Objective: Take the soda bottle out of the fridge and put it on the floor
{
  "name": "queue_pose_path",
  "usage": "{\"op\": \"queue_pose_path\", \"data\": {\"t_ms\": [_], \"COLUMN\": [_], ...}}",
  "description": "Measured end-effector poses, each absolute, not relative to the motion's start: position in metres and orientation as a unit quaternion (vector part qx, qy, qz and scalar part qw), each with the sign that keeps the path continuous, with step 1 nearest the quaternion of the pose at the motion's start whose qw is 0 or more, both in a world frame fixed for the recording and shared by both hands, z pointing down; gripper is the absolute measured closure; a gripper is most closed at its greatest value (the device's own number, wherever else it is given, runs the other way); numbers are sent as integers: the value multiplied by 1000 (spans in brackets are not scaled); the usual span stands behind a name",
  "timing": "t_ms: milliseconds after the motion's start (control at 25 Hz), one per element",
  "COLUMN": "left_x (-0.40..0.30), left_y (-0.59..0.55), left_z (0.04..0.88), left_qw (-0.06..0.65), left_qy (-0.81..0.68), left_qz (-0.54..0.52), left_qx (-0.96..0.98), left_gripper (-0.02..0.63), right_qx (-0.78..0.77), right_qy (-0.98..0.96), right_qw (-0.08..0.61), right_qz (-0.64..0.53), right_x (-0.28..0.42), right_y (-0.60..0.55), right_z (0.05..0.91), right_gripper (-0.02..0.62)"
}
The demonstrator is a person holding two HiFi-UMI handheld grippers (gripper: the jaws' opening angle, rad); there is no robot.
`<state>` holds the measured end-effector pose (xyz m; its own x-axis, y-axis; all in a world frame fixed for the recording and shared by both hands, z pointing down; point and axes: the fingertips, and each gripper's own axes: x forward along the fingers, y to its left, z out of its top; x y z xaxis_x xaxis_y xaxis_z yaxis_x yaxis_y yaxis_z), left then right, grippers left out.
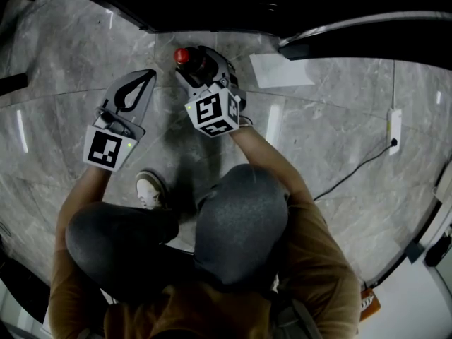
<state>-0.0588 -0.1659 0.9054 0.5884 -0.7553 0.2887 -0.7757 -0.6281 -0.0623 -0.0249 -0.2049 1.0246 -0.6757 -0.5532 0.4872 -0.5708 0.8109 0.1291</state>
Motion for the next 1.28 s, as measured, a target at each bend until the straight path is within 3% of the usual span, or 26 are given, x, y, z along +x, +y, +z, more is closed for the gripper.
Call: {"op": "queue_pose_path", "data": {"t_ms": [1280], "left_x": [-59], "left_y": [-159], "left_z": [902], "left_qw": [33], "left_qy": [-434], "left_qz": [140], "left_qx": [889], "left_gripper": [604], "right_qx": [314], "right_qy": [-900], "right_qw": [303], "right_qz": [11], "right_x": [9], "right_y": [-183], "right_z": [1029], "right_gripper": [299]}}
